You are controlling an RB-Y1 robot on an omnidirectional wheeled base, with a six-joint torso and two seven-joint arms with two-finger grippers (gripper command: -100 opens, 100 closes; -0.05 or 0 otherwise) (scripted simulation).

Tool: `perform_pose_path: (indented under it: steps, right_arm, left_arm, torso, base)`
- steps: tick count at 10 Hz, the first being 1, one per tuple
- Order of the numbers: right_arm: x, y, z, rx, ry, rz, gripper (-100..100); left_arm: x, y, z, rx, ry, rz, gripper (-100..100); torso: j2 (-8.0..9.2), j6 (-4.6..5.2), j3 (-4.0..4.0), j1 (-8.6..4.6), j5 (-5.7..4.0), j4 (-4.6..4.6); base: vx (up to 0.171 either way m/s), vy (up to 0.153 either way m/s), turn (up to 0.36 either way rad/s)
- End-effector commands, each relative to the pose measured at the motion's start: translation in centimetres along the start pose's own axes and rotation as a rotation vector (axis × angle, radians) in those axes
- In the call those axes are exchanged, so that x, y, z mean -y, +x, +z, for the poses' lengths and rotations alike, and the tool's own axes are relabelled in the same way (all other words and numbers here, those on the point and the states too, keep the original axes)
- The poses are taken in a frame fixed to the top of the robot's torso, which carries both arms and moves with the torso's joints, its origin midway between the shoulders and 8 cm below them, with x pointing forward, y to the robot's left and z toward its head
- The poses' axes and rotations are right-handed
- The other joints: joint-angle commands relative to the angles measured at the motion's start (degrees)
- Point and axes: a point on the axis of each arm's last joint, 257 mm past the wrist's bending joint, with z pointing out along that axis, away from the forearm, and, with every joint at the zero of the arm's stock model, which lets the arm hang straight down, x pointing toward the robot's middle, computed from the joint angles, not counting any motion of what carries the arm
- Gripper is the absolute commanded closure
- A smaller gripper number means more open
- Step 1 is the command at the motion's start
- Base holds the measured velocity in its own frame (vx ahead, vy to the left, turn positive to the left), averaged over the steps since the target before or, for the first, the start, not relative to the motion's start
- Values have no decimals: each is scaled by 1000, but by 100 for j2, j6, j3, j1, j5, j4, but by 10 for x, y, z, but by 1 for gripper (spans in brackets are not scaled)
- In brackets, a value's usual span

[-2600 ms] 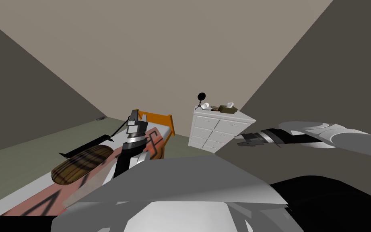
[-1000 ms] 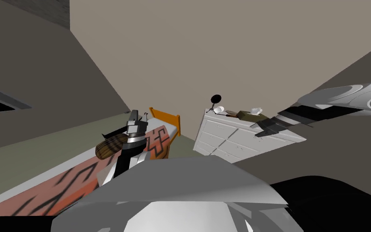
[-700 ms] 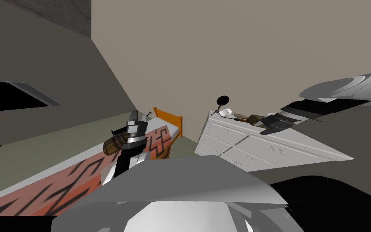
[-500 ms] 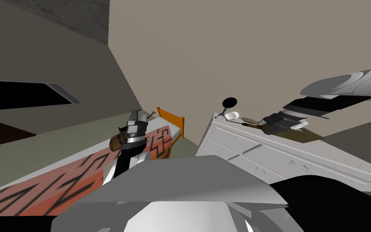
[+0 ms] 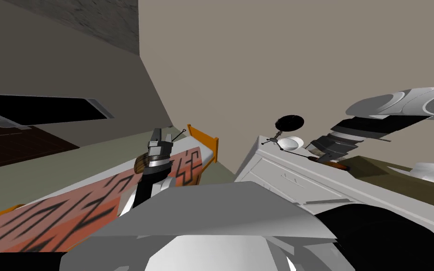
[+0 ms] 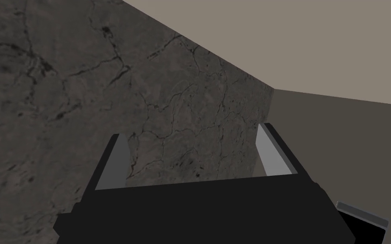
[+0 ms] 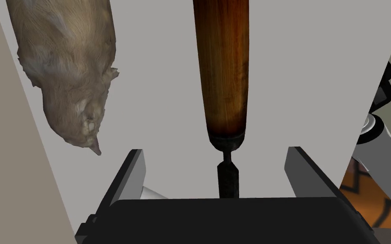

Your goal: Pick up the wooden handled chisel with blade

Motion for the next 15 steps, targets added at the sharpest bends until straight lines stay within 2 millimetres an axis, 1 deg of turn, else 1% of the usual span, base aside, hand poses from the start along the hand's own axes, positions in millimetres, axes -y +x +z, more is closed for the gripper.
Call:
perform_pose_path:
  steps: [1, 2, 10, 11, 12, 15]
  right_arm:
    - [-1, 12, 5, 3, 2, -15, -100]
    - [-1, 12, 5, 3, 2, -15, -100]
    - [-8, 61, 26, 8, 9, -76, -100]
    - [-7, 56, 25, 9, 8, -69, -100]
    - [-7, 57, 25, 8, 8, -72, 100]
    - [-8, 57, 26, 8, 6, -72, 100]
  left_arm:
    - [0, 0, 0, 0, 0, 0, 0]
    - [0, 0, 0, 0, 0, 0, 0]
    - [0, 0, 0, 0, 0, 0, 0]
    - [0, 0, 0, 0, 0, 0, 0]
    - [0, 0, 0, 0, 0, 0, 0]
    - [0, 0, 0, 0, 0, 0, 0]
  torso:
    - [0, 0, 0, 0, 0, 0]
    - [-6, 6, -1, 10, 2, 1]
    - [-16, 1, -9, 27, 8, -3]
    - [-9, 0, -5, 30, 8, -2]
    - [4, -2, 2, 20, 8, 1]
    - [10, -5, 6, -4, 1, 3]
  base:
    - [83, 24, -114]
    - [84, 49, -65]
    - [87, 56, -69]
    - [29, 34, -19]
    - [6, 6, 3]
    - [0, 2, -5]
